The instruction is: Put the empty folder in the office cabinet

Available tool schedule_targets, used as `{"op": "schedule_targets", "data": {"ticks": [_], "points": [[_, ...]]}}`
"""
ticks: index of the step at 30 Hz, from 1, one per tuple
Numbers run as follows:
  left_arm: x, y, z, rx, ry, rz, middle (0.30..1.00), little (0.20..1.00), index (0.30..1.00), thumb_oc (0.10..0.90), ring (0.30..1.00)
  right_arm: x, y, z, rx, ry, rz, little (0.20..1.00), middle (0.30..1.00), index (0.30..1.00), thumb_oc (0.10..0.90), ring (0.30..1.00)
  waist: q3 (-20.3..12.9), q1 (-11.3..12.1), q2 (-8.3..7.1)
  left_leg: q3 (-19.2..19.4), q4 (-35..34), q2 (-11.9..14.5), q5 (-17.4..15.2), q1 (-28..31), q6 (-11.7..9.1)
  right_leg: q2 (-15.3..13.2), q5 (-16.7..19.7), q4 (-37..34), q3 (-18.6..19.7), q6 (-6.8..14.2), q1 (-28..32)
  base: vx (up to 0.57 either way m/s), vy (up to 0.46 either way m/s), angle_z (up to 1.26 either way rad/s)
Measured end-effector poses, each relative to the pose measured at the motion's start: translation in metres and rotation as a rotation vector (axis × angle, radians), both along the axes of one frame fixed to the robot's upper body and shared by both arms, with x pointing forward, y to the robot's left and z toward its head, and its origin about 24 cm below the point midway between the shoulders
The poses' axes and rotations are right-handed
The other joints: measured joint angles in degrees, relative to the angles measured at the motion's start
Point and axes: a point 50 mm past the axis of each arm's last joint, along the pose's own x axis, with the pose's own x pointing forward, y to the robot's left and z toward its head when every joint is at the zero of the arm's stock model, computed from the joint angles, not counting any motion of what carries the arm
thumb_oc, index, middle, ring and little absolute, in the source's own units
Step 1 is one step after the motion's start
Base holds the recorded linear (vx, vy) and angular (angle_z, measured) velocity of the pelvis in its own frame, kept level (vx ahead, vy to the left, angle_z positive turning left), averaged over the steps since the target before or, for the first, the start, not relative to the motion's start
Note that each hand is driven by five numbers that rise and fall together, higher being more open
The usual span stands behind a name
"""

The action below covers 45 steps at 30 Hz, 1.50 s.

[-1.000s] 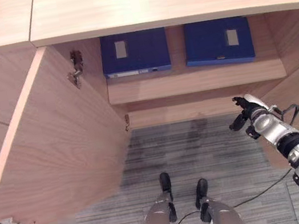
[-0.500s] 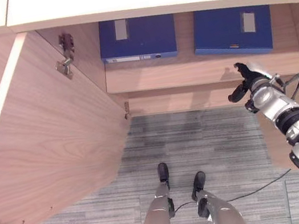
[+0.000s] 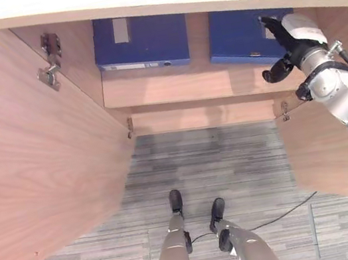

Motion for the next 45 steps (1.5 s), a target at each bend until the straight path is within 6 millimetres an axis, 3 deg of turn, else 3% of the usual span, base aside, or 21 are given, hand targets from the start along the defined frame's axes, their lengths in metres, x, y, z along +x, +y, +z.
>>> {"op": "schedule_targets", "data": {"ticks": [5,8,12,15,24,25,26,28,33,39,45], "points": [[0.003,0.006,0.004,0.027,0.000,-0.024,0.900,0.900,0.900,0.800,0.900,0.010,-0.003,-0.020,0.011,0.114,-0.067,0.900,0.900,0.900,0.800,0.900,0.1,0.7,0.10,0.0,0.0,0.2,0.7,-2.2,-0.5,0.0,0.2,0.9,0.0,-0.3,-2.5,0.00,-0.011,-0.01],[0.002,0.009,0.006,0.035,0.005,-0.025,0.900,0.900,0.900,0.800,0.900,0.018,0.010,-0.028,0.042,0.148,-0.067,0.900,0.900,0.900,0.800,0.900,0.3,1.0,0.59,0.0,0.1,0.3,0.9,-3.1,-0.5,0.2,0.4,1.2,0.0,-0.7,-3.5,0.00,0.000,0.00],[0.008,0.008,0.006,0.044,0.003,-0.058,0.900,0.900,0.900,0.800,0.900,0.023,0.022,-0.018,0.036,0.128,-0.052,0.900,0.900,0.900,0.800,0.900,1.3,2.4,2.29,-0.3,0.1,0.5,1.0,-3.7,-0.7,0.3,0.2,1.6,-0.2,-1.1,-4.3,0.01,-0.010,0.02],[0.010,0.008,0.007,0.051,0.001,-0.072,0.900,0.900,0.900,0.800,0.900,0.028,0.026,-0.001,0.028,0.098,-0.064,0.900,0.900,0.900,0.800,0.900,1.5,2.6,2.55,-0.8,0.4,0.6,1.2,-5.5,-0.9,0.4,0.0,2.2,-0.8,-1.4,-5.9,0.02,-0.023,0.09],[0.022,0.004,0.009,0.062,-0.004,-0.139,0.900,0.900,0.900,0.800,0.900,0.028,0.012,0.026,0.043,0.044,-0.142,0.900,0.900,0.900,0.800,0.900,2.2,3.6,2.90,-2.8,0.8,0.7,1.9,-9.8,-1.4,0.1,-2.1,5.9,-2.5,-2.6,-10.8,0.03,-0.038,0.09],[0.022,0.004,0.009,0.063,-0.004,-0.139,0.900,0.900,0.900,0.800,0.900,0.028,0.009,0.026,0.040,0.044,-0.151,0.368,0.368,0.368,0.445,0.368,2.2,3.6,2.91,-3.1,0.8,0.7,2.0,-10.0,-1.4,0.1,-2.2,5.9,-2.9,-2.7,-10.9,0.03,-0.049,0.12],[0.023,0.004,0.009,0.063,-0.004,-0.146,0.900,0.900,0.900,0.800,0.900,0.027,0.004,0.027,0.032,0.050,-0.174,0.900,0.900,0.900,0.800,0.900,2.3,3.7,2.94,-3.2,0.8,0.7,2.1,-10.3,-1.5,0.1,-2.4,6.1,-3.1,-2.8,-11.1,0.02,-0.026,0.10],[0.024,0.003,0.009,0.066,0.003,-0.172,0.900,0.900,0.900,0.800,0.900,0.024,-0.002,0.052,0.023,-0.010,-0.192,0.900,0.900,0.900,0.800,0.900,3.0,3.8,2.93,-3.4,0.7,0.8,2.6,-12.1,-1.6,-0.1,-2.7,7.4,-3.2,-3.0,-13.5,0.12,-0.059,0.04],[0.032,0.006,0.013,0.075,-0.028,-0.156,0.900,0.900,0.900,0.800,0.900,0.011,-0.024,0.090,0.066,-0.100,-0.240,0.900,0.900,0.900,0.800,0.900,4.1,3.6,3.29,-4.7,0.0,0.9,3.5,-13.5,-2.0,0.0,-2.9,7.8,-4.4,-3.3,-14.8,0.06,-0.028,0.09],[0.034,0.009,0.016,0.090,-0.048,-0.150,0.900,0.900,0.900,0.800,0.900,0.006,-0.035,0.102,0.090,-0.125,-0.277,0.900,0.900,0.900,0.800,0.900,4.1,3.6,3.28,-4.8,0.0,0.9,3.5,-13.6,-1.9,0.1,-2.9,7.8,-4.4,-3.3,-14.9,0.00,-0.003,0.01],[0.035,0.013,0.018,0.101,-0.049,-0.151,0.900,0.900,0.900,0.800,0.900,-0.007,-0.050,0.129,0.127,-0.191,-0.346,0.900,0.900,0.900,0.800,0.900,4.1,3.6,3.26,-5.2,0.1,0.9,4.0,-15.0,-2.0,0.0,-2.9,8.4,-4.6,-3.3,-16.4,0.00,0.000,0.00]]}}
